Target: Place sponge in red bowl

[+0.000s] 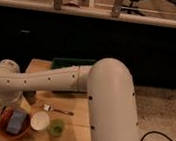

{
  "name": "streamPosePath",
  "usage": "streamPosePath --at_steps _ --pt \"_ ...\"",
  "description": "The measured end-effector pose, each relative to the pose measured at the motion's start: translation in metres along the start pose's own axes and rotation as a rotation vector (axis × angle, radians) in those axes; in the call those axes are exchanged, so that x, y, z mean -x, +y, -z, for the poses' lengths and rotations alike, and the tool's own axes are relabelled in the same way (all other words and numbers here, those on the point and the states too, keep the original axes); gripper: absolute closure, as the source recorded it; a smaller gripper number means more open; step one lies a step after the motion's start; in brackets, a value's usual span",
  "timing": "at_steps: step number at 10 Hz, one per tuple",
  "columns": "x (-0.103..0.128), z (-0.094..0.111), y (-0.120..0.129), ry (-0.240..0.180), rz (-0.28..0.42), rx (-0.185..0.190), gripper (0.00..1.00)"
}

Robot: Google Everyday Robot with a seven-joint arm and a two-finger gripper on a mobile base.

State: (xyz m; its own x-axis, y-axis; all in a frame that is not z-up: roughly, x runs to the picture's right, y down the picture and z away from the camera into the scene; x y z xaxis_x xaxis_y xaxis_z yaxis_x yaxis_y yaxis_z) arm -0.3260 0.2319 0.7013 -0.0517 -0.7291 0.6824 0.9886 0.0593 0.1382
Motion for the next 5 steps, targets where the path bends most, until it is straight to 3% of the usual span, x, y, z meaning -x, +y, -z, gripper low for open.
streamPosePath --at_steps 5 --pt "0.0022 -0.001 0.0019 -0.001 0.004 -0.004 0.2"
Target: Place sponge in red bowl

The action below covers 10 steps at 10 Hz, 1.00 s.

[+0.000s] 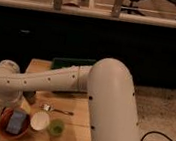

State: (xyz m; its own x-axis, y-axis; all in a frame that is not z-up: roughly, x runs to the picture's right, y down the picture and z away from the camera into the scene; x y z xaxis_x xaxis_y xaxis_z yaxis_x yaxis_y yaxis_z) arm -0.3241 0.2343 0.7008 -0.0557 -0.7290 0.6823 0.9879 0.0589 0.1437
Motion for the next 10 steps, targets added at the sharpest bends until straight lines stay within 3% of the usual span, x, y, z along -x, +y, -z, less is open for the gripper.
streamPosePath --at_steps 10 --pt "-0.0054 0.0005 0.003 -0.01 0.003 -0.029 0.2"
